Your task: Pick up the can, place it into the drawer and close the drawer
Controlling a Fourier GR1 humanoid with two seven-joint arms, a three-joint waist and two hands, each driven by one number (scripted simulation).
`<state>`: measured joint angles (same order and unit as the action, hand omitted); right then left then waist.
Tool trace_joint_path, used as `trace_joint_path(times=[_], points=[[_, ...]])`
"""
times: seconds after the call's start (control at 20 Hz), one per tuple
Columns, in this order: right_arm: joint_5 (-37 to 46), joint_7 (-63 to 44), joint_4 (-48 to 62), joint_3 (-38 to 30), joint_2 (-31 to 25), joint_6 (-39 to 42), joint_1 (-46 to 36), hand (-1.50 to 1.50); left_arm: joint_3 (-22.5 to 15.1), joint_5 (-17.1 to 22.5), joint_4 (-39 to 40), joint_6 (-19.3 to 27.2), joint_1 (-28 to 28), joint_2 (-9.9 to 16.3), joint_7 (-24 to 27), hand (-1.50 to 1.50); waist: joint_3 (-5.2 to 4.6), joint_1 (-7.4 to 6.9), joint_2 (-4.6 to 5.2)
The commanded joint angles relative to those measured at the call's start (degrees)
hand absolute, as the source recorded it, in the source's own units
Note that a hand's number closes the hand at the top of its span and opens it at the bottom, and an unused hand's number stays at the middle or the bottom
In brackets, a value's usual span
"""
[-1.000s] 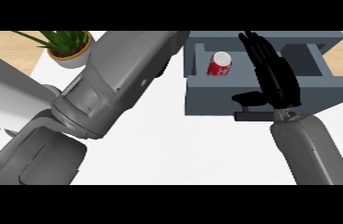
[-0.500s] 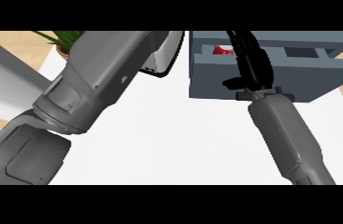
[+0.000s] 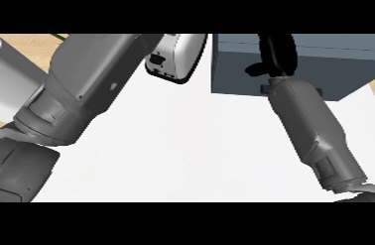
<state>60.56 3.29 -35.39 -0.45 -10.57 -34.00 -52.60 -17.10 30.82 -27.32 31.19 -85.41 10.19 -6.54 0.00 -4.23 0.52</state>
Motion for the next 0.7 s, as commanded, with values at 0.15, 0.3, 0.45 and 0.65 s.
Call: trace_joint_path(times=[0.15, 0.3, 0.45, 0.65], points=[[0.32, 1.30, 10.27, -3.30, -2.12, -3.03, -9.55, -1.50, -0.65, -0.60, -7.17, -1.23, 5.14, 3.21, -2.09, -1.50, 0.03, -1.66, 0.12], [1.05, -0.56, 12.72, -3.62, -1.00, -3.23, -13.22, -1.50, -1.10, -0.91, -8.93, -1.10, 5.16, 4.30, -4.84, -1.50, 0.04, -2.16, 0.18], [0.62, -0.35, 14.13, -4.43, -1.36, -2.16, -15.85, -1.50, -1.61, -1.04, -11.86, -0.53, 6.28, 4.22, -6.12, -1.50, 0.04, -2.91, 0.10], [-1.66, 2.67, 15.01, -6.80, -0.97, -4.22, -15.61, -1.50, -1.45, -1.06, -14.25, -3.00, 9.87, 7.07, -4.89, -1.50, 0.11, -3.23, 0.82]])
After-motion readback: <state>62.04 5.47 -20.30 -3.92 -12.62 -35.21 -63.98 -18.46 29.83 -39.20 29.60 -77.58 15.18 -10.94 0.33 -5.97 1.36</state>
